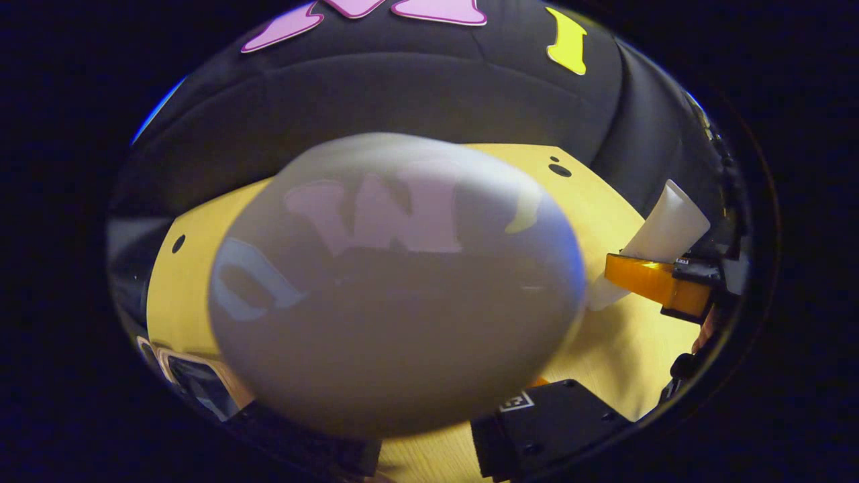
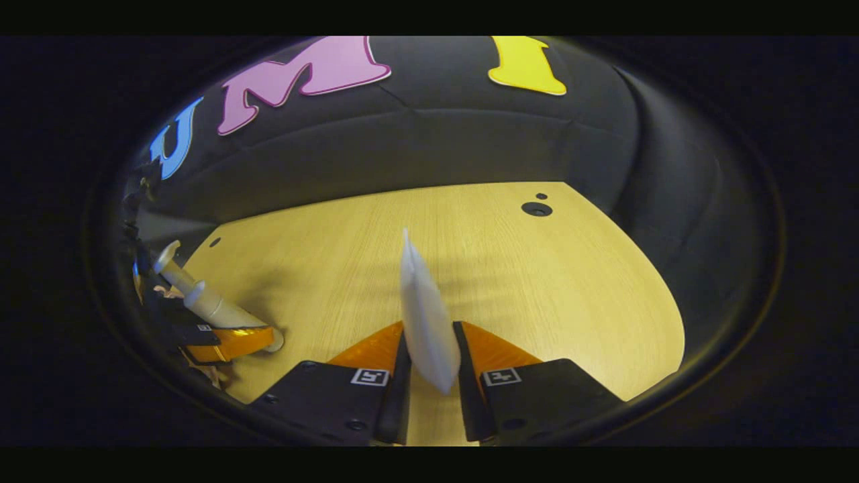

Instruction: First open the suitcase, pack the skin care products into it, and then close the suitcase.

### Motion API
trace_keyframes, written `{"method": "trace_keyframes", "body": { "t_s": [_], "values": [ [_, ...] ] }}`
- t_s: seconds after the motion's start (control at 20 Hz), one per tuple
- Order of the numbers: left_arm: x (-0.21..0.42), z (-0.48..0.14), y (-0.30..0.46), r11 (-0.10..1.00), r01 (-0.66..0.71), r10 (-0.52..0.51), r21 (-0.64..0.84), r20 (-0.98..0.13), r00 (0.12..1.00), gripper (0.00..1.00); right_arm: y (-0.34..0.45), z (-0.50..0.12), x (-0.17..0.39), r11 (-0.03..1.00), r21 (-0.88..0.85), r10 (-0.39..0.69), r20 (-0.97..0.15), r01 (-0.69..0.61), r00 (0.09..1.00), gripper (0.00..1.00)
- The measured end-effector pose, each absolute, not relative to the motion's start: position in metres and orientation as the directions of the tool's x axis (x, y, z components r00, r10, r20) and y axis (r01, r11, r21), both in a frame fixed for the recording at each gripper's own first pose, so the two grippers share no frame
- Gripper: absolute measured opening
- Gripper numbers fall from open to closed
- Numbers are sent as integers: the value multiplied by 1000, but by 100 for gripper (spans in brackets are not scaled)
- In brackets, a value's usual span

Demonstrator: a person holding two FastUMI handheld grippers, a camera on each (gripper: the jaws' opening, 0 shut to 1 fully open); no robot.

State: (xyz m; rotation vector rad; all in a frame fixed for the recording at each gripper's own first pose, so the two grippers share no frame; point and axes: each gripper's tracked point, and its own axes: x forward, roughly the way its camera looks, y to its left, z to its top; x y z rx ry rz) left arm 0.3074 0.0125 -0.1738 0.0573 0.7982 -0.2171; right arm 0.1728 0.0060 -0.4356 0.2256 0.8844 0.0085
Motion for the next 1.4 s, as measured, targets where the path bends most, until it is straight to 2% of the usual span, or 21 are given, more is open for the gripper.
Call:
{"method": "trace_keyframes", "body": {
  "t_s": [0.05, 0.1, 0.15, 0.2, 0.25, 0.35, 0.4, 0.45, 0.5, 0.65, 0.8, 0.9, 0.95, 1.0, 1.1, 1.4],
  "values": [
    [301, -167, 16, 977, 208, -180, -49, -716, 675, 68, 9, -432, 166, 972, 216, 115, -773, 89, 623, 35],
    [290, -158, 19, 974, 215, -202, -73, -713, 672, 64, 12, -424, 162, 969, 231, 127, -769, 86, 627, 29],
    [271, -149, 27, 970, 226, -225, -93, -706, 671, 61, 15, -414, 155, 969, 238, 140, -765, 73, 628, 36],
    [253, -137, 38, 965, 241, -244, -105, -699, 672, 57, 18, -404, 148, 968, 243, 152, -758, 57, 634, 29],
    [238, -130, 53, 962, 251, -254, -109, -696, 671, 54, 21, -392, 139, 968, 250, 169, -745, 36, 645, 36],
    [201, -110, 84, 960, 266, -251, -92, -704, 664, 53, 27, -371, 118, 968, 251, 188, -727, 1, 660, 35],
    [184, -99, 100, 960, 272, -243, -74, -706, 665, 54, 28, -365, 108, 970, 245, 190, -727, -10, 660, 35],
    [170, -85, 119, 962, 269, -229, -53, -695, 682, 53, 30, -358, 98, 972, 233, 186, -728, -16, 660, 43],
    [161, -71, 133, 960, 276, -225, -36, -682, 696, 53, 32, -352, 89, 974, 224, 186, -730, -27, 657, 35],
    [125, -59, 178, 963, 269, -168, 35, -701, 693, 53, 46, -335, 70, 971, 232, 205, -719, -48, 664, 35],
    [105, -67, 222, 984, 163, -58, 69, -744, 666, 53, 59, -325, 60, 974, 221, 194, -715, -46, 672, 35],
    [82, -87, 227, 993, 118, -53, 18, -819, 571, 54, 72, -320, 56, 970, 237, 211, -706, -55, 677, 35],
    [75, -98, 230, 994, 105, -49, 7, -853, 519, 54, 79, -316, 54, 965, 256, 229, -697, -62, 679, 31],
    [70, -111, 234, 994, 108, -40, 11, -885, 465, 54, 86, -313, 53, 961, 267, 245, -692, -74, 679, 35],
    [68, -133, 248, 991, 123, 3, 53, -927, 375, 54, 90, -310, 50, 961, 258, 252, -686, -96, 682, 35],
    [59, -187, 266, 987, 126, 88, 97, -993, 75, 56, 86, -307, 29, 960, 259, 257, -679, -104, 688, 35]
  ]
}}
